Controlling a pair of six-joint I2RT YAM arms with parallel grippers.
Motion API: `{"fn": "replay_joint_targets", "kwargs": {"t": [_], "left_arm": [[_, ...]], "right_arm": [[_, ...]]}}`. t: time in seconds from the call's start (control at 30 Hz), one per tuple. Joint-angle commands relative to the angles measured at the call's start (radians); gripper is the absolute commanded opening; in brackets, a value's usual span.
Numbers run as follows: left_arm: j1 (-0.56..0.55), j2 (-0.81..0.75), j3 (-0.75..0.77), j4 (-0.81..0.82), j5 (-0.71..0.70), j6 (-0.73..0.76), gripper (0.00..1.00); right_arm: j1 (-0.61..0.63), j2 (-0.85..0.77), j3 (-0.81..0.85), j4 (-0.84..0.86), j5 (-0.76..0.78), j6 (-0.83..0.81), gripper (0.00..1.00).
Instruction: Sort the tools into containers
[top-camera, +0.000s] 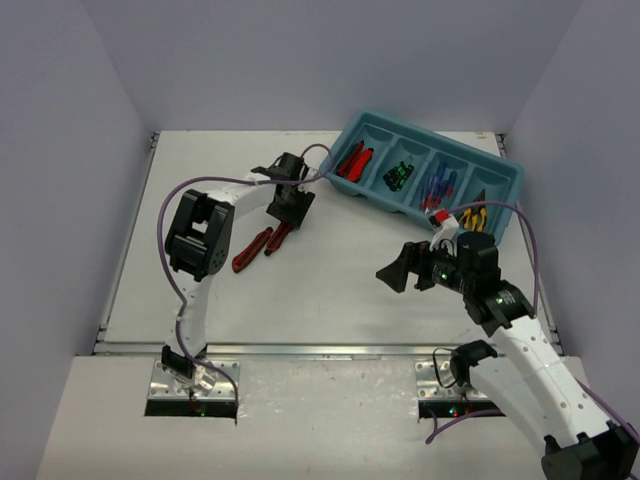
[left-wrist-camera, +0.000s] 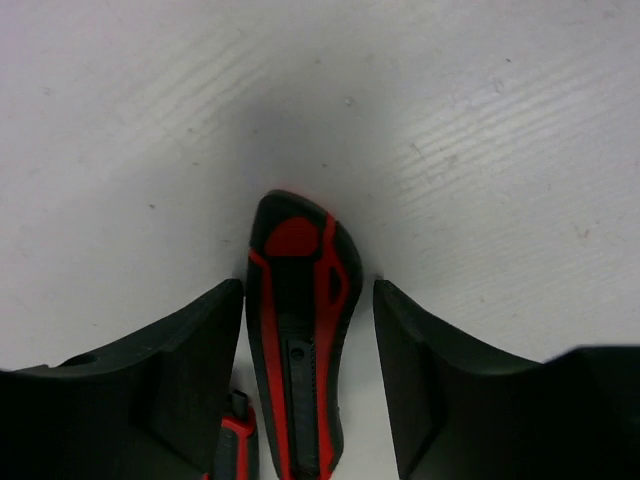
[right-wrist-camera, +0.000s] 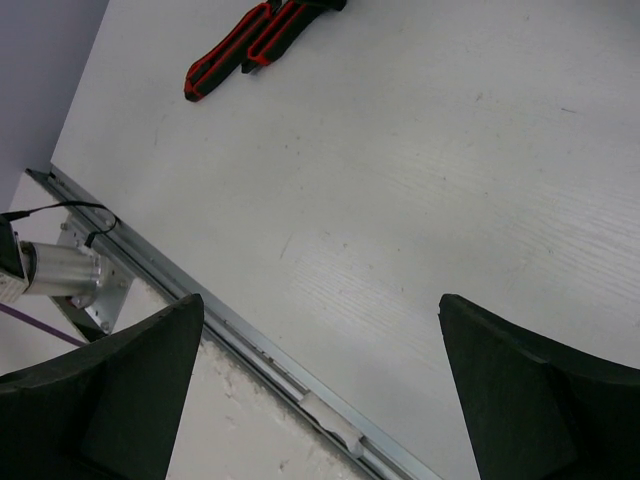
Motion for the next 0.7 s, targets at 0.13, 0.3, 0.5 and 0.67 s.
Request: {"fn": "replay_joint_targets", "kwargs": {"t": [0.13,0.3,0.5,0.67], "left_arm": [[-0.007,0.016,-0.018,-0.067,0.085,-0.007,0.17],[-0.022,-0.047,0.015,-0.063,0.079,-0.16,0.0],[-0.126,-0.288,-0.106,0.08,0.117,-0.477,0.0],[-0.242,-0.549,-0.37,0.357,0.125,-0.751,0.0]], "right_arm": [[-0.001,0.042,0.021,0.067,-0.017,0.04,0.99],[-0.002,0.081,-0.034,0.227,-0.137,0.098,0.99],[0.0,0.171,-0.191,0.654,-0.29,0.334,0.99],[0.082,0.275,-0.124,0.606,-0.134,0.337,0.99]]}}
